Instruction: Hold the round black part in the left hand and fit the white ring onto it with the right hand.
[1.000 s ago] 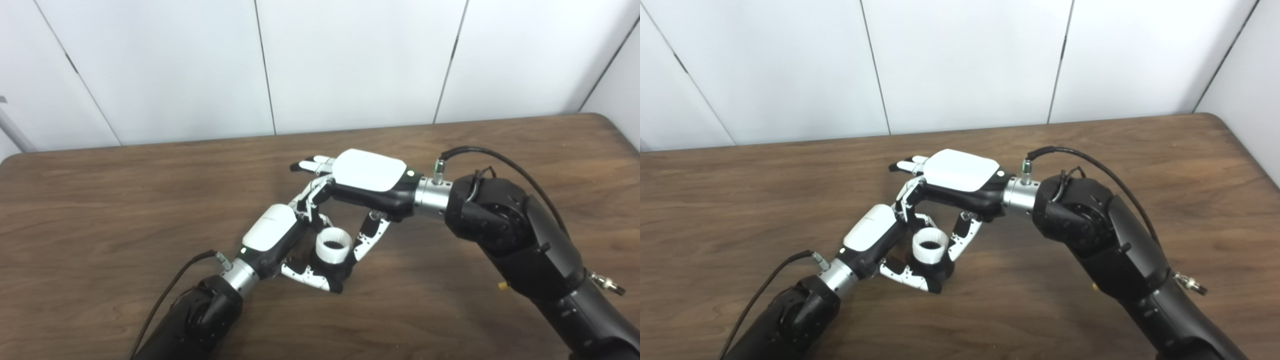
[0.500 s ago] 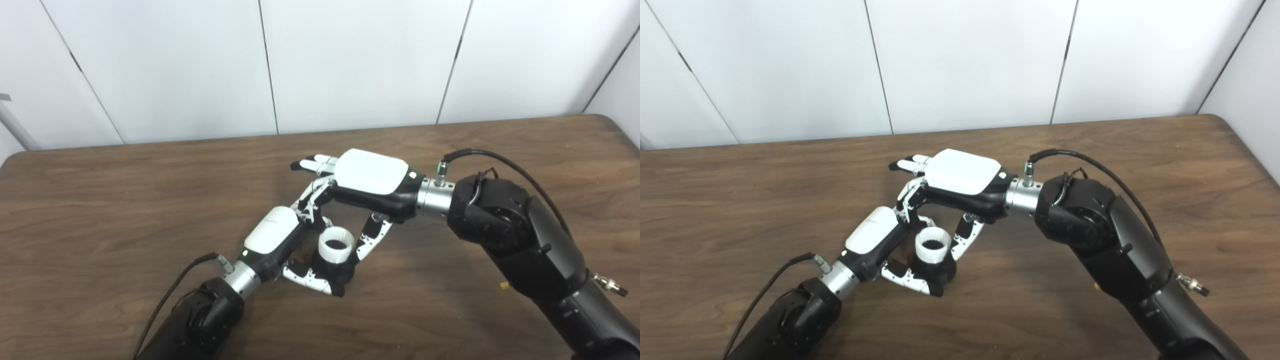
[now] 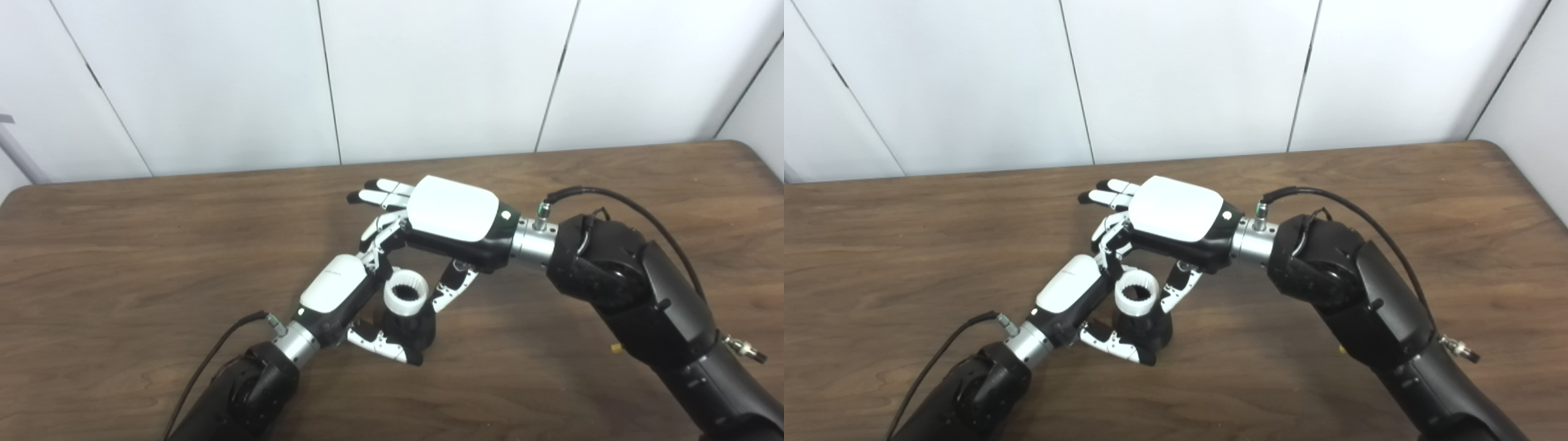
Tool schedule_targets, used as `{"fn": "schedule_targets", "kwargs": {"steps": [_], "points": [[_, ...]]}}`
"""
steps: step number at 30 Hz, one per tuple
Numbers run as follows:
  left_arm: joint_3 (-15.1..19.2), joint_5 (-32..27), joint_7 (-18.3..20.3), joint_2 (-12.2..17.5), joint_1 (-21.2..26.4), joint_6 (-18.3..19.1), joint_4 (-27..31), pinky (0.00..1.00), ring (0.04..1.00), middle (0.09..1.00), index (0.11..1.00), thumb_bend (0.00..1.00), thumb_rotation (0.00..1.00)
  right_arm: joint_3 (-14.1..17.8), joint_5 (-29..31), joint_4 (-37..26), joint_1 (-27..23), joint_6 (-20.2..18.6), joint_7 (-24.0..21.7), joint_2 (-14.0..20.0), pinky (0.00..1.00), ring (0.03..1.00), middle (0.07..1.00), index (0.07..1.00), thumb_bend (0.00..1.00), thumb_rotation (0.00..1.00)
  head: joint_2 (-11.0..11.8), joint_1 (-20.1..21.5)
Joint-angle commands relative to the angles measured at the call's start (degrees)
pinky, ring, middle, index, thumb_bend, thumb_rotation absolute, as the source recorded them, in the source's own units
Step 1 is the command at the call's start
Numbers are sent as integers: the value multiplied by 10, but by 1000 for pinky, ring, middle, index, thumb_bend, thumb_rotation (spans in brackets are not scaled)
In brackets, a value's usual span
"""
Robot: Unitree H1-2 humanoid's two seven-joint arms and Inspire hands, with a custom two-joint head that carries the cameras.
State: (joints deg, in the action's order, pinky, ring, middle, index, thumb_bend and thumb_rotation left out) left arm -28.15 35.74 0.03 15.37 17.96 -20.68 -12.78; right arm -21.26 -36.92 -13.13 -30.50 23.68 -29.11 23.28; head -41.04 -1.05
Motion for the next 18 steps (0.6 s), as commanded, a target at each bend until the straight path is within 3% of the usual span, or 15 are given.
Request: {"fn": "schedule_targets", "kwargs": {"steps": [1,18], "points": [[-21,14,40,-1,-13,5,-8,1000,956,732,481,524,58,8,3,-5,-15,20,25,-1,1000,965,727,478,525,138,-1,0],[-19,16,39,-3,-14,14,0,1000,954,734,481,524,60,-14,12,-8,-18,31,25,19,1000,963,720,478,525,140,-8,0]]}}
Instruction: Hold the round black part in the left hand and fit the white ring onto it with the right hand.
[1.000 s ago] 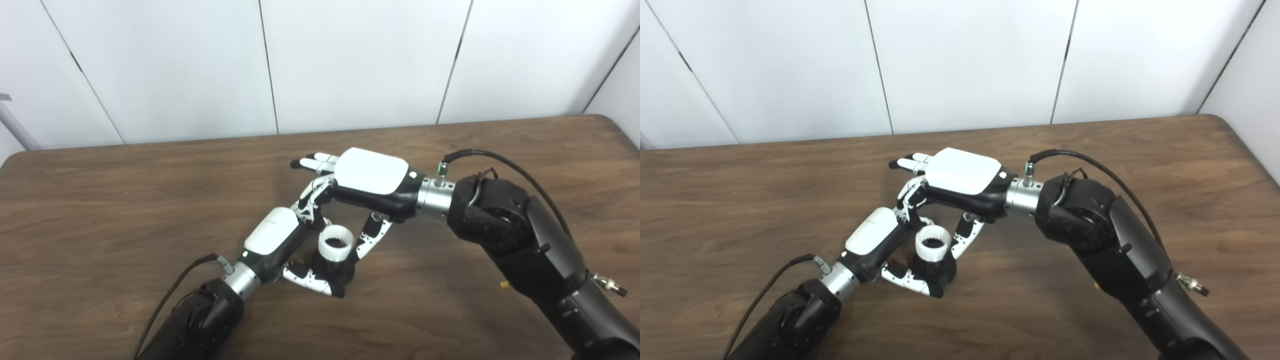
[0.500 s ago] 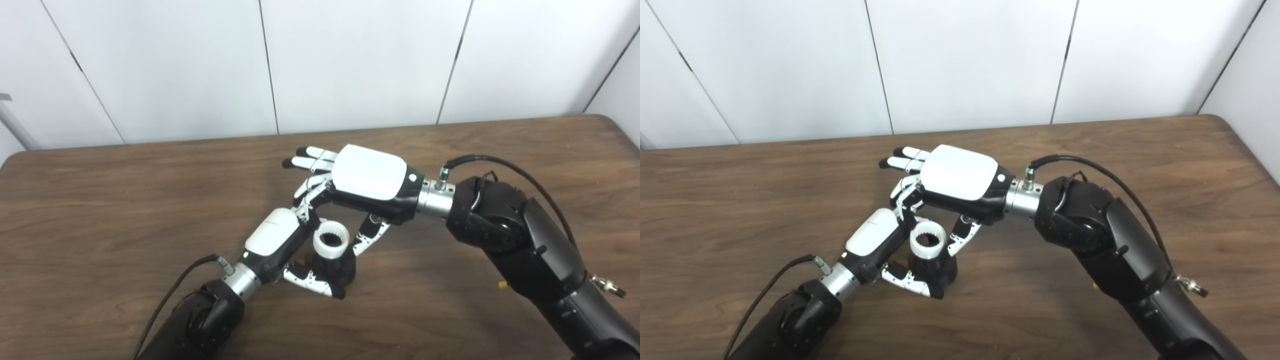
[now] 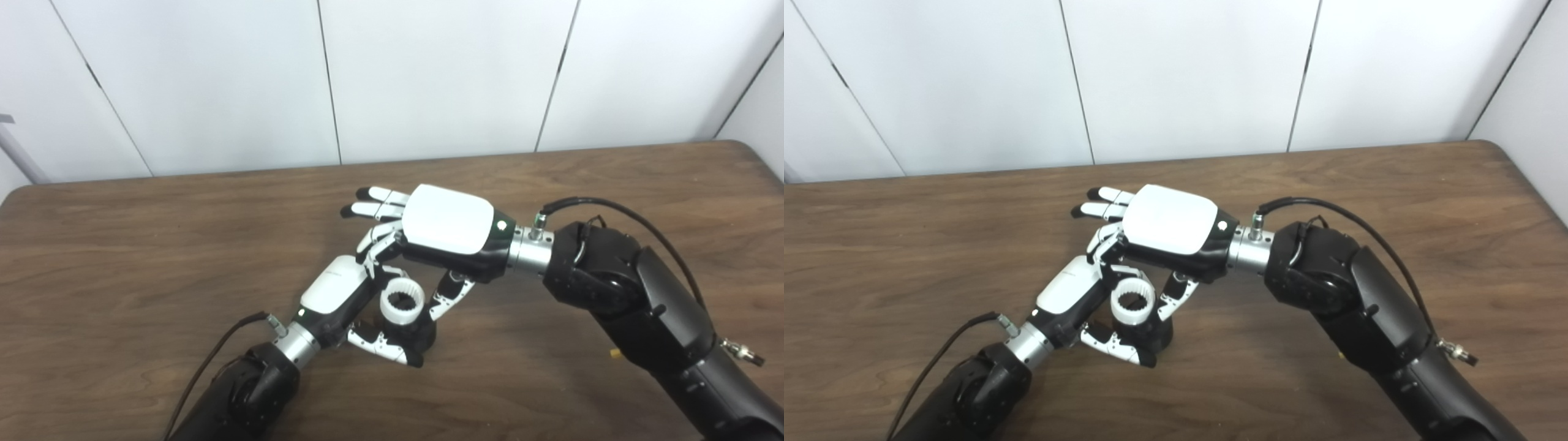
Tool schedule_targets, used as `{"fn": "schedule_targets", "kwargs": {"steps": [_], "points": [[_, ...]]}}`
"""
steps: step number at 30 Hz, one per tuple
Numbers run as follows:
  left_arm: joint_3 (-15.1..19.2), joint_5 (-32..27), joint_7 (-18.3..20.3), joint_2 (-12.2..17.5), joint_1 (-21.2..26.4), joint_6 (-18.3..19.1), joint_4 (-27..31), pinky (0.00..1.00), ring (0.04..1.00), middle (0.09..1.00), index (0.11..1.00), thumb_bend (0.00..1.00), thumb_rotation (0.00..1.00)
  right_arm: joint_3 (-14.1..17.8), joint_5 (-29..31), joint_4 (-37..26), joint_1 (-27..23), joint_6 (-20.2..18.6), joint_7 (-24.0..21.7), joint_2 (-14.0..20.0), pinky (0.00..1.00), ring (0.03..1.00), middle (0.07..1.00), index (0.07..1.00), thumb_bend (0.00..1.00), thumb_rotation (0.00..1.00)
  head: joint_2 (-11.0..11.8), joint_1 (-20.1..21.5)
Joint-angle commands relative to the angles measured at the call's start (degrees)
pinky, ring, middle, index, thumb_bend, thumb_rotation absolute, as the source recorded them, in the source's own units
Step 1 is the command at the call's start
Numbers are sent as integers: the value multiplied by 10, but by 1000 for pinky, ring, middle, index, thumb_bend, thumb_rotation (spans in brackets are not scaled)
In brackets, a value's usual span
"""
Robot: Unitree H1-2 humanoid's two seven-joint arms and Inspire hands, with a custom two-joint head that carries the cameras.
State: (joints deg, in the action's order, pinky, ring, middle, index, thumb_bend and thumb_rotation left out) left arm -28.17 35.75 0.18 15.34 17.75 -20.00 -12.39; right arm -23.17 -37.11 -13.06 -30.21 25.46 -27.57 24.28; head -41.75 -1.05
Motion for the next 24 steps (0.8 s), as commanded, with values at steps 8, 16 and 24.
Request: {"fn": "schedule_targets", "kwargs": {"steps": [8,16,24], "points": [[-20,24,32,-4,-12,10,-4,1000,939,719,481,525,62,-23,16,-7,-12,14,41,32,1000,936,705,478,525,140,-3,0],[-22,27,30,-3,-13,9,-1,1000,934,724,481,525,62,-38,20,-3,-6,14,59,49,1000,939,699,479,525,138,-2,-2],[-22,27,31,-5,-12,11,0,1000,943,725,481,525,61,-46,16,4,-13,14,65,49,1000,940,700,479,525,139,-2,-7]]}}
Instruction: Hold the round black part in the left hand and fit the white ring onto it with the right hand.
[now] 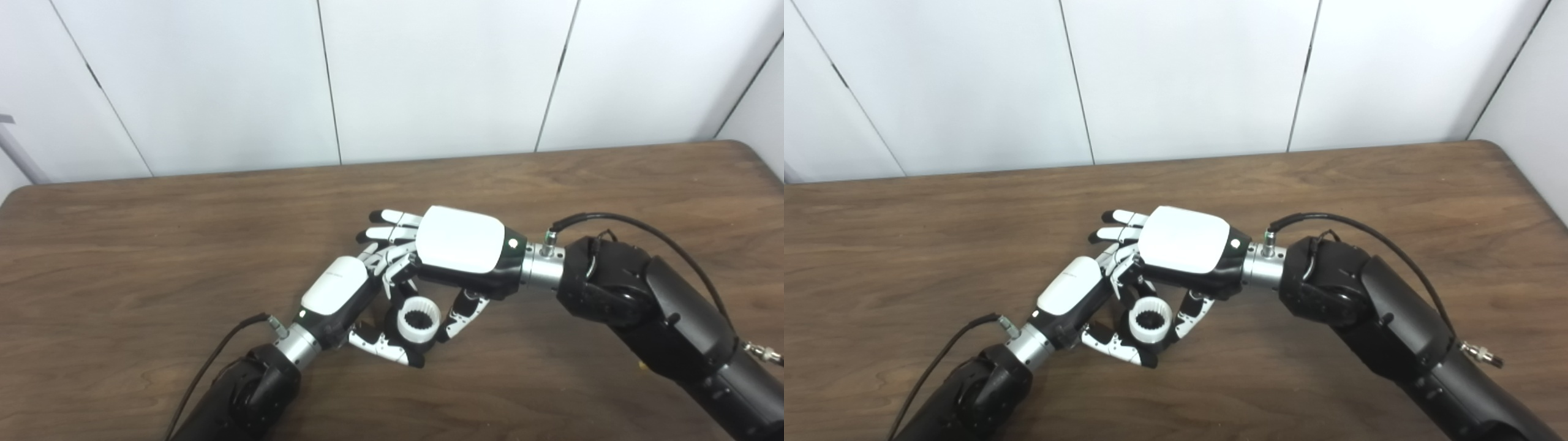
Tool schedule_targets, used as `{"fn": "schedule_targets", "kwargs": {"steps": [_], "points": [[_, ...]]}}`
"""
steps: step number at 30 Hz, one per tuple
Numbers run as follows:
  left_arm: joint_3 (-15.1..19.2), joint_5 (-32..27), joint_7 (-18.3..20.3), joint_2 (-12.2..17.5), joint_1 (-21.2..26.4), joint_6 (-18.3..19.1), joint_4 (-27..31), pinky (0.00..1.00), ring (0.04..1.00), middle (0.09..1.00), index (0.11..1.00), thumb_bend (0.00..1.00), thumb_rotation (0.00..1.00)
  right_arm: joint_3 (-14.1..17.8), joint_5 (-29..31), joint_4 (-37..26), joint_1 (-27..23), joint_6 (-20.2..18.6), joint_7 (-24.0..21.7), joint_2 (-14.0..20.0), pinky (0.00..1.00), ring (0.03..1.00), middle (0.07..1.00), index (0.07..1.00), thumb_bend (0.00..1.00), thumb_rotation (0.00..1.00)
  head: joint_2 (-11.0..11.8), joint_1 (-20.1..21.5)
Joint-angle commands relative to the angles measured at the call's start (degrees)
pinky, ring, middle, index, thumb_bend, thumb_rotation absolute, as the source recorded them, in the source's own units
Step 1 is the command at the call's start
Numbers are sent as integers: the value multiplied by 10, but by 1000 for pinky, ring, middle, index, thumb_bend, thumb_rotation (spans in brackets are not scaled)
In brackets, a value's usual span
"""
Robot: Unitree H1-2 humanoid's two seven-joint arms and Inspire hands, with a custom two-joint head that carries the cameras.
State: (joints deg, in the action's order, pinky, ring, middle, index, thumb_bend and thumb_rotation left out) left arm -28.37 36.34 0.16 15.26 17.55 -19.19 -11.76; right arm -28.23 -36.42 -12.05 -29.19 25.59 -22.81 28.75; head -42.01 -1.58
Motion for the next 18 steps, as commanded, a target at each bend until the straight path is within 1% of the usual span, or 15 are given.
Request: {"fn": "schedule_targets", "kwargs": {"steps": [1,11,18], "points": [[-20,21,30,-5,-10,2,-6,1000,944,724,481,525,61,4,9,-6,-24,13,18,4,1000,941,701,479,525,139,0,-3],[-22,23,32,-5,-14,6,0,1000,945,721,481,525,61,-4,1,7,-34,13,19,2,1000,944,711,479,525,139,3,-5],[-23,20,37,-5,-15,9,4,1000,941,727,481,524,62,-3,0,11,-41,13,16,1,1000,938,713,478,526,140,4,-7]]}}
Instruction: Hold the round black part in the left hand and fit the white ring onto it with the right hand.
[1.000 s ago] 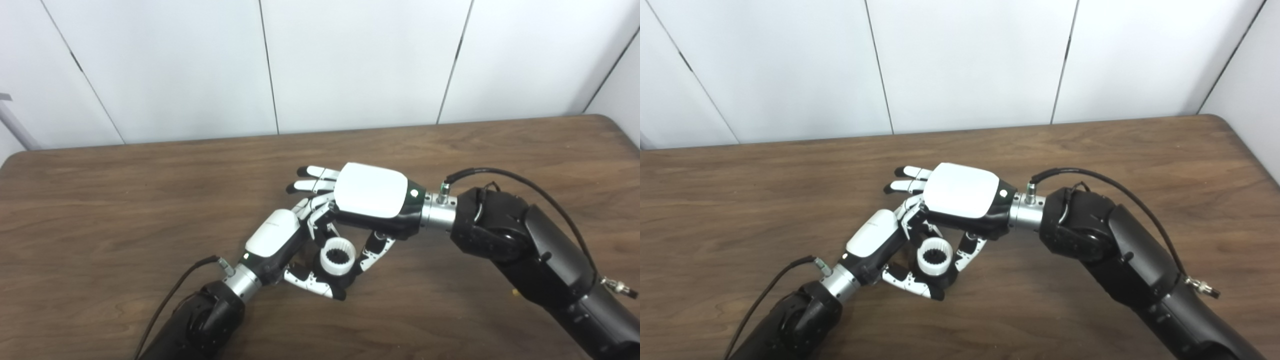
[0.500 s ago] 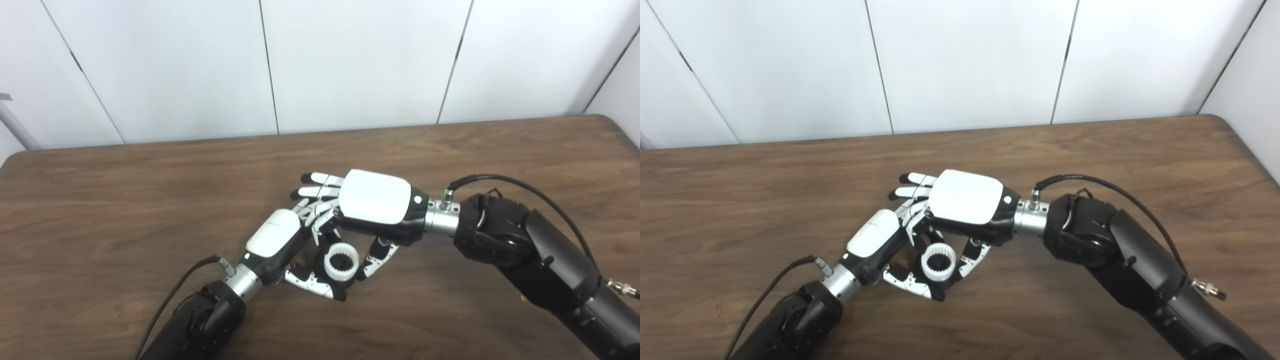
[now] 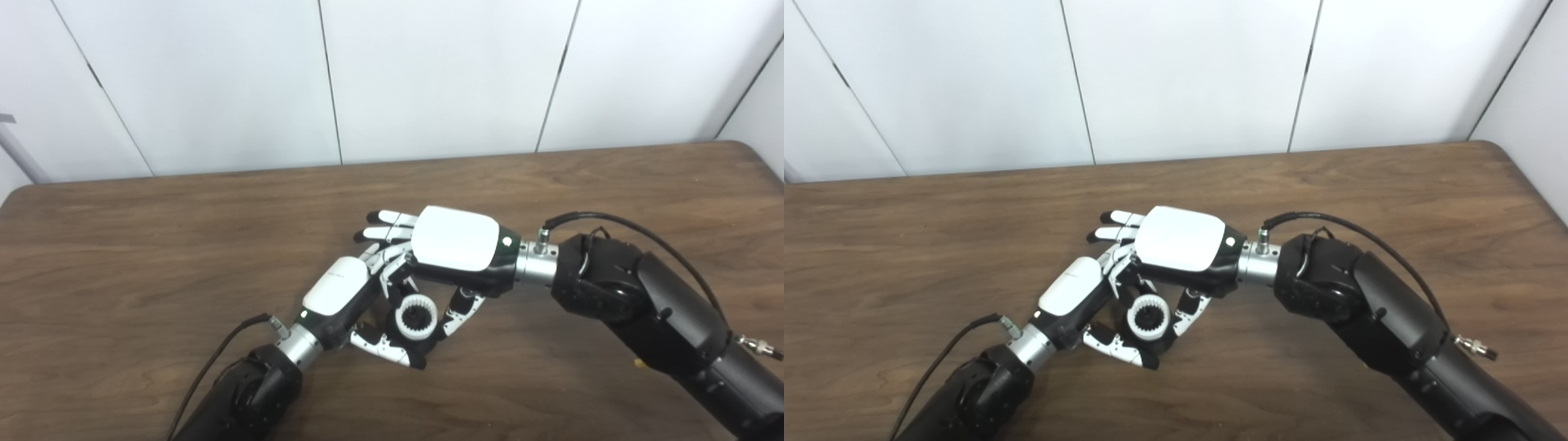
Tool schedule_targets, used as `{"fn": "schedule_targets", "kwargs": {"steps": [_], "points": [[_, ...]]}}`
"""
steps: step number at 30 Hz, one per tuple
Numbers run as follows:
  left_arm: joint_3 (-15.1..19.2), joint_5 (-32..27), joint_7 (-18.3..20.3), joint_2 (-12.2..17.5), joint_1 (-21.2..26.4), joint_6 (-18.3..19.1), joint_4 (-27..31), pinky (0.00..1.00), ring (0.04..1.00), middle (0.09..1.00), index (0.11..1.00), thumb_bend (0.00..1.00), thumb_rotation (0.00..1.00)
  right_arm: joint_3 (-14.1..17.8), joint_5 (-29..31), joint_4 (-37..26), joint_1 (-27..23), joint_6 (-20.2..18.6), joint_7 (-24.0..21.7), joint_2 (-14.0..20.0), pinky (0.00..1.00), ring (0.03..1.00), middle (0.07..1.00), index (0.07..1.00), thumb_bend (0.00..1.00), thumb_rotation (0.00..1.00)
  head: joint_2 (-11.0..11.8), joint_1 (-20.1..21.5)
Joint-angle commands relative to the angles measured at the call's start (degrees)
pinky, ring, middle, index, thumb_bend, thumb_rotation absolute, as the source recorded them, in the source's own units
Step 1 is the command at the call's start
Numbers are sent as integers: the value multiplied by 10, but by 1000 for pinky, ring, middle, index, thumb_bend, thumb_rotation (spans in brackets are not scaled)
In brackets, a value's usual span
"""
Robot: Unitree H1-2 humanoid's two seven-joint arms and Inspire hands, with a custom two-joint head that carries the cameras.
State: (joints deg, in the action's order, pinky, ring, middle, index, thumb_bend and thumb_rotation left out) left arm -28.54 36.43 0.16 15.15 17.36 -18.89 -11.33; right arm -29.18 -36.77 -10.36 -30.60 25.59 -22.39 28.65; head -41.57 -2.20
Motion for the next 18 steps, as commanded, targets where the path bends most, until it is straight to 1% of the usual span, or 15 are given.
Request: {"fn": "schedule_targets", "kwargs": {"steps": [1,8,18], "points": [[-21,19,36,-4,-13,6,0,1000,943,728,481,524,62,6,3,-5,-27,13,12,1,1000,939,713,478,526,140,0,-1],[-21,17,31,-5,-14,1,-6,1000,945,732,481,524,62,6,2,-1,-31,13,8,-1,1000,946,716,478,525,141,1,-2],[-21,15,36,-8,-17,7,2,1000,943,738,481,524,61,-1,2,9,-35,13,18,3,1000,945,719,478,525,141,-1,-4]]}}
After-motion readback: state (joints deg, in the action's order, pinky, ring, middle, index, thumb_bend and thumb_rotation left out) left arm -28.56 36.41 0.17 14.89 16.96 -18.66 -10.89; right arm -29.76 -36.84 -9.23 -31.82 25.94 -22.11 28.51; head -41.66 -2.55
